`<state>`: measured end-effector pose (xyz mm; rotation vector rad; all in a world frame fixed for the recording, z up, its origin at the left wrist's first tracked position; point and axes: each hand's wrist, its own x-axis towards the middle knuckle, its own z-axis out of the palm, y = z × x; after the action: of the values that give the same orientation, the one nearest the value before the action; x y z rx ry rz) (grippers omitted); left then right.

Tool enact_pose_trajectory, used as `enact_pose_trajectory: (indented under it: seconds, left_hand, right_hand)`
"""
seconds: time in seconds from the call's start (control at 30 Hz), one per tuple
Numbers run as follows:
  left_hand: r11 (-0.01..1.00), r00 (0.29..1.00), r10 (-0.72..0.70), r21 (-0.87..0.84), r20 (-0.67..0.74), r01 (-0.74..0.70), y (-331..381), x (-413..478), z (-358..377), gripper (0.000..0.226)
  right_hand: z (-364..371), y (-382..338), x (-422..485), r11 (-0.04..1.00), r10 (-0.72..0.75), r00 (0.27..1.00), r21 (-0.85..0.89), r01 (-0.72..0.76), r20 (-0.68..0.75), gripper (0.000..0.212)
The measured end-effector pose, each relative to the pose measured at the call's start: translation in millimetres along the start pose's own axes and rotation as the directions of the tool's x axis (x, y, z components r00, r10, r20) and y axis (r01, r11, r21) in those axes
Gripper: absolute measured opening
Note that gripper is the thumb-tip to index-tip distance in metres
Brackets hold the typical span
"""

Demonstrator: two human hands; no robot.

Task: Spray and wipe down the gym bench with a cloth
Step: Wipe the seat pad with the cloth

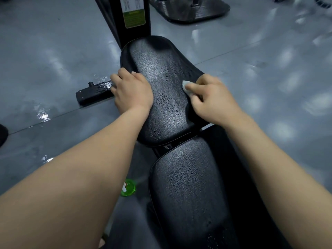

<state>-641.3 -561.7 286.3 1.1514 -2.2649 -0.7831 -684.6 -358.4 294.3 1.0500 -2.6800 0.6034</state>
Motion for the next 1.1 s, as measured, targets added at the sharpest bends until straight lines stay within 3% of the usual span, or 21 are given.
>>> enact_pose_trajectory:
  seconds: [0.13,0.27,0.37,0.47,0.67,0.73,0.87,0.93,1.0,1.1]
  left_hand:
    - [1.0,1.0,0.001,0.009,-0.006,-0.001,0,0,0,0.04]
    - [1.0,1.0,0.0,-0.004,0.006,0.0,-1,-2,-2,0.041]
    - [1.0,1.0,0.006,-0.011,0.003,-0.006,-1,-2,-2,0.041]
    - [1.0,1.0,0.003,-0.011,0.006,-0.003,-1,-2,-1,0.04]
    - [1.0,1.0,0.007,-0.02,-0.008,-0.007,-1,-1,-1,0.04]
    - [1.0,1.0,0.005,-0.021,-0.006,-0.005,-2,-1,-1,0.04]
    - [1.0,1.0,0.005,-0.02,-0.006,-0.005,-1,-1,-1,0.04]
    - [1.0,1.0,0.004,-0.021,-0.011,-0.005,-2,-1,-1,0.039]
    - [1.0,1.0,0.0,-0.025,-0.005,0.0,-1,-1,-1,0.039]
    - [0.999,1.0,-0.005,-0.038,0.003,0.005,-1,-3,-3,0.039]
  right_hand:
    - [-3,15,16,0.999,0.025,0.998,0.018,-0.026,0.054,0.044]
    - [7,12,33,0.995,0.097,0.994,-0.022,-0.098,-0.044,0.029]
    - [8,-2,23,0.997,-0.024,0.998,-0.071,0.019,-0.059,0.025]
    - [1,-1,18,0.99,-0.132,0.991,-0.048,0.132,0.02,0.023]
    - [-1,4,57,0.992,0.097,0.995,-0.076,-0.099,-0.027,0.026]
    - [0,-10,56,0.994,0.04,0.999,-0.098,-0.038,0.013,0.023]
    - [-12,-26,29,0.985,-0.162,0.961,-0.025,0.172,0.222,0.035]
    - [-18,-24,28,0.981,-0.178,0.944,-0.021,0.191,0.279,0.033]
    - [-19,-18,39,0.984,-0.167,0.954,-0.018,0.177,0.249,0.029]
    - [-12,-11,65,0.997,-0.037,0.991,-0.055,0.044,0.128,0.025]
